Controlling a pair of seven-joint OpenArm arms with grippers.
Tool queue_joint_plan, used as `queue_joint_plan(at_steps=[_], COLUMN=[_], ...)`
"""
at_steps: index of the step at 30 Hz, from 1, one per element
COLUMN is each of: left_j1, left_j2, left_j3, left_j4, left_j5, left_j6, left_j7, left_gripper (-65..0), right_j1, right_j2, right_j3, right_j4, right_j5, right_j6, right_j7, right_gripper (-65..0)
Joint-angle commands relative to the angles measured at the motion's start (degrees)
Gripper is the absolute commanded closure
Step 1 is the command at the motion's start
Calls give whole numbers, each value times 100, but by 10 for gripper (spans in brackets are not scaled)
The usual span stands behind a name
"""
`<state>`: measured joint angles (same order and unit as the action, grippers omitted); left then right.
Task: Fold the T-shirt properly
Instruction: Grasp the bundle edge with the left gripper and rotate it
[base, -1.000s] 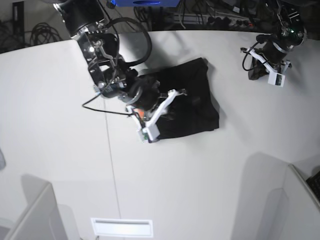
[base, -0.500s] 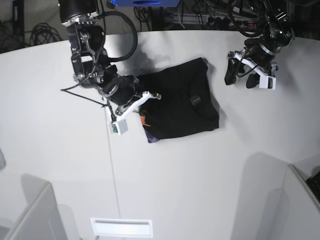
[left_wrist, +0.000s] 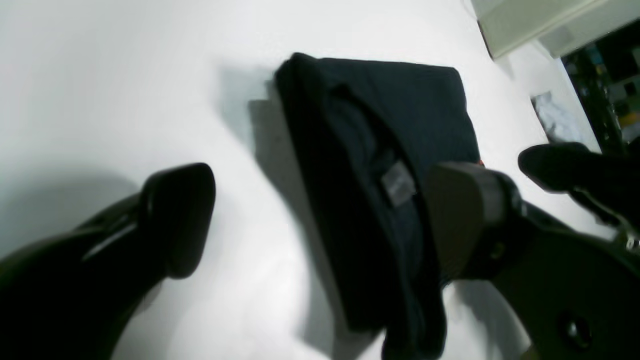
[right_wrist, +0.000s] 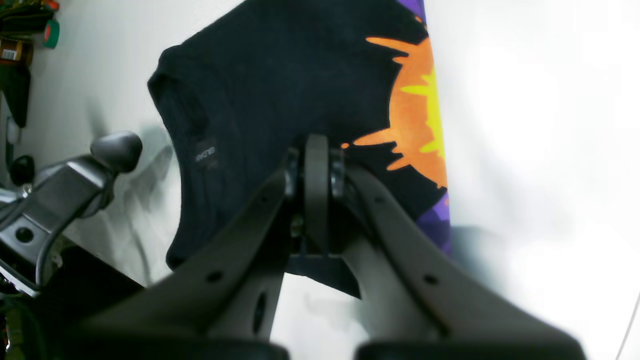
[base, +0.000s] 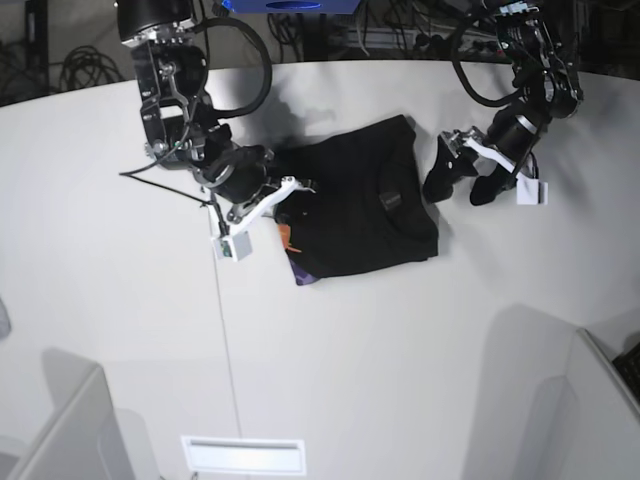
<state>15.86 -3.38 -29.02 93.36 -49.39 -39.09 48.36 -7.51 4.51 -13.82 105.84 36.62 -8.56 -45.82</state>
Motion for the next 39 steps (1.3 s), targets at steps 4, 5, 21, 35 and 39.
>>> queue_joint_plan(at_steps=[4,5,21,35,39], left_j1=[-140,-140,-482,-799,-913], left_j2=[-18,-10,-18,-300,-484], left_j3=[295,339,919,1605,1789], left_j4=[40,-13,-980,-1094,-1288], left_j5=[-24,2,11,20,20], left_j6=[-91,-91,186,573,573], left_j7=[-67,-67,-84,-84,-75], left_gripper=[-647,-647,-645,-331,-86], right_j1=[-10,-10,-511,-1073,-1258], right_j2=[-7,-7,309,371,265], right_j3=[24,24,226,1457,1932], right_j4=[119,119,119,119,119], right_j5=[52,52,70,79,79], right_j6=[51,51,51,746,834], right_j7=[103,103,859,868,868], right_gripper=[0,0,0,0,0])
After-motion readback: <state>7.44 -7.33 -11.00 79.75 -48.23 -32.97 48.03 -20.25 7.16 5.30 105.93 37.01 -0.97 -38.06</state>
